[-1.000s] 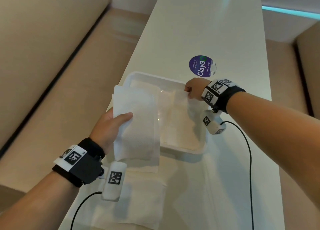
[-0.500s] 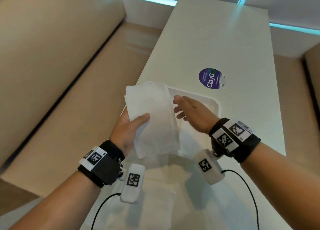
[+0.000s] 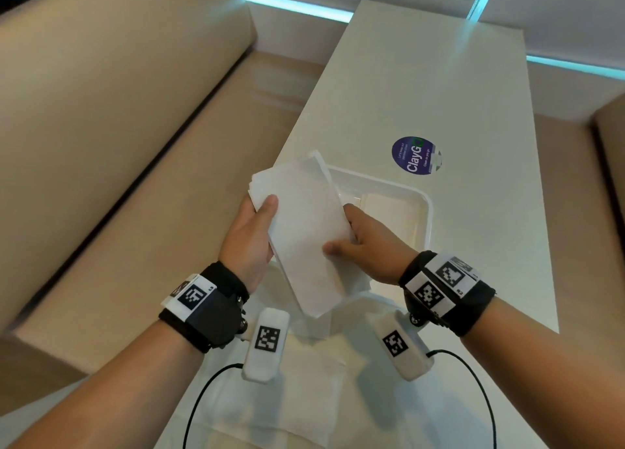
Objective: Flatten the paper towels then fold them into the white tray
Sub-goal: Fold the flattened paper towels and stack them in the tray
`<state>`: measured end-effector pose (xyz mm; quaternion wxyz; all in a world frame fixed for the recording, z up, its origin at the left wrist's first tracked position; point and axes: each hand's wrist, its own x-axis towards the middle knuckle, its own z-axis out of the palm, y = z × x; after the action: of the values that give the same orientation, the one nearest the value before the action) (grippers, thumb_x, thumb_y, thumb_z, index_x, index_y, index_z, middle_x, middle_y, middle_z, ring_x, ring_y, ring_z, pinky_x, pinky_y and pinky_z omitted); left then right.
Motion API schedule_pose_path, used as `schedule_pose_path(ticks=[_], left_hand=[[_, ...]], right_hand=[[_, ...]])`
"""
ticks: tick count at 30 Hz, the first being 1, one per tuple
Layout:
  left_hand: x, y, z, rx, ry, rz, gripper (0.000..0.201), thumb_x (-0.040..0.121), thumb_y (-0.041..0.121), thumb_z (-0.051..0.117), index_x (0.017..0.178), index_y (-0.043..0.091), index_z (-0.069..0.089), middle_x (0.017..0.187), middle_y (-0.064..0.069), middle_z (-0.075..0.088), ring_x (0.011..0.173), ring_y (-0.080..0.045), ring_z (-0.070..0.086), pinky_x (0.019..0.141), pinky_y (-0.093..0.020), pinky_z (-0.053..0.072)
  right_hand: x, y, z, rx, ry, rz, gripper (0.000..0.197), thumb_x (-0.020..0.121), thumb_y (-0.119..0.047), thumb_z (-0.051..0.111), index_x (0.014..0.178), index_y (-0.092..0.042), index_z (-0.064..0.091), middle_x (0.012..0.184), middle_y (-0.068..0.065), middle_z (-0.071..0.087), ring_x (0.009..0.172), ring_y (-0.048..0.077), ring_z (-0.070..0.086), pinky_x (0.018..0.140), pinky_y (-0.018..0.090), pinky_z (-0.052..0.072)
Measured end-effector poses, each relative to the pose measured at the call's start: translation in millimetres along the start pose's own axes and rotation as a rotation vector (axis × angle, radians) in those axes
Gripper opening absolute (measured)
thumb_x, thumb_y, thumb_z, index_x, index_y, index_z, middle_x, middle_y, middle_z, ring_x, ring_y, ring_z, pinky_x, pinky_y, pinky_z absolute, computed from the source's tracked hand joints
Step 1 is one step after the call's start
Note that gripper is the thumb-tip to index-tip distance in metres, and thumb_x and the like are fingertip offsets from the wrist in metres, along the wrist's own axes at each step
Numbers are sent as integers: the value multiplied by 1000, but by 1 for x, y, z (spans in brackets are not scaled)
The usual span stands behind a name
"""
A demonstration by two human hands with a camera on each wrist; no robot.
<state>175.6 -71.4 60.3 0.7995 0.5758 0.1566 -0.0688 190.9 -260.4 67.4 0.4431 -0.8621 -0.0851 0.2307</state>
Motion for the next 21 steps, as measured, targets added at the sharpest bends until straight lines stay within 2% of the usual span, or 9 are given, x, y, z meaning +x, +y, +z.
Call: schedule_pose_path(ticks=[3,6,10,13,18,21], left_hand=[[-2,-2,2,44,34,22,32,98,17,52,128,27,46,121,2,65,113,-22,62,94,-48,51],[-5,-4,6,33,47,42,36,94,11,58,124,25,44,120,1,63,111,-21,62,89,-45,53],[-6,-3,7,89,61,96,28,94,13,58,116,27,48,118,1,65,108,-18,64,94,-44,51],[-6,-1,7,117,85,117,28,93,14,60,117,24,49,115,2,66,106,-17,64,95,-44,51],[-5,1,10,65,96,104,32,89,10,63,113,21,46,108,1,65,98,-16,64,81,-36,52],[-7,3,11,11,93,86,35,87,4,61,112,23,46,105,2,64,96,-16,61,80,-36,51]], right_hand=[[-4,-2,6,9,-29,-5,37,89,-24,63,116,-16,38,98,-5,54,87,12,57,68,21,47],[-6,-6,11,106,-11,10,54,86,-30,68,125,-17,34,104,-12,52,93,4,56,72,19,49],[-5,-4,12,123,42,11,50,87,-38,65,125,-17,42,108,-9,57,96,9,59,74,20,47],[-7,-4,12,117,20,33,44,89,-39,63,122,-16,45,110,-5,59,98,14,59,80,27,50],[-12,-7,21,197,-47,44,46,91,-30,60,124,-12,34,115,2,55,103,18,59,87,37,53],[-12,-9,21,262,-69,56,50,92,-23,59,130,-14,28,121,4,53,109,21,57,93,39,51]])
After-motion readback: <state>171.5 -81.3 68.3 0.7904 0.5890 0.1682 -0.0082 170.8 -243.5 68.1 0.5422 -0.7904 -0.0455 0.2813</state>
